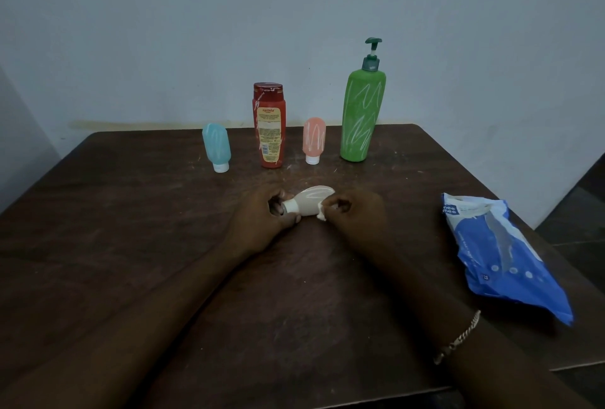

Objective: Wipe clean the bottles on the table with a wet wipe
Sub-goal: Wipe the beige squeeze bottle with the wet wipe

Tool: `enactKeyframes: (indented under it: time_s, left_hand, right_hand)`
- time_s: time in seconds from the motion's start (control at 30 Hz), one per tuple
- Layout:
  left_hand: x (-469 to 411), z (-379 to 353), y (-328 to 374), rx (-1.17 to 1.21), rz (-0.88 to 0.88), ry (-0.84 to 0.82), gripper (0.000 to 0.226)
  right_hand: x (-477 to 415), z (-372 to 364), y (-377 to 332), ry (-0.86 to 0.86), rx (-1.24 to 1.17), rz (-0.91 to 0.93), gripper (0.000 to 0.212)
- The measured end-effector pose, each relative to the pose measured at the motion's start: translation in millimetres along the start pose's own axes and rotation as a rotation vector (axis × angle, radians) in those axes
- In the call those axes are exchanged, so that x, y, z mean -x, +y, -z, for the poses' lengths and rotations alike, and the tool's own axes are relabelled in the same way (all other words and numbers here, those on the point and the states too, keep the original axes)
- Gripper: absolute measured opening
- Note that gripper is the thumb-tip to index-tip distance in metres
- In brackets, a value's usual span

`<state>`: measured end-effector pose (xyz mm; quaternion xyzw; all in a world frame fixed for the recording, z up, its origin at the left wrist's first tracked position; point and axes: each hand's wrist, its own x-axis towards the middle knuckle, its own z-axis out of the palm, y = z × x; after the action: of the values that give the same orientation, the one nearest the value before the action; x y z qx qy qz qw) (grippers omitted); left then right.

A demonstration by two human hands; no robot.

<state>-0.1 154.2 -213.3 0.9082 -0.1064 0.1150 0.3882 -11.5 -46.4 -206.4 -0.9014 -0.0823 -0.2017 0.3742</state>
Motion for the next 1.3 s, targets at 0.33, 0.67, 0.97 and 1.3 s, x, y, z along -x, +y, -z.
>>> enactKeyframes:
  time_s: [0.33, 0.67, 0.97, 1.3]
  left_hand:
    - [1, 0, 2, -0.002, 0.012, -0.006, 0.039]
    - [-2, 2, 3, -0.001, 0.009, -0.054, 0.038]
    - [-6, 2, 1, -0.026, 0.061, -0.116, 0.055]
    - [-5, 2, 3, 0.011, 0.079, -0.101, 0.044]
  right_hand:
    - [-7, 3, 6, 0.041, 0.000, -0.002, 0.007]
    - [-10, 8, 12, 0.013, -0.007, -0.047, 0.009]
    - [-11, 5, 12, 0.004, 0.012, -0.050, 0.011]
    - [-10, 9, 10, 0.029, 0.030, -0.041, 0.014]
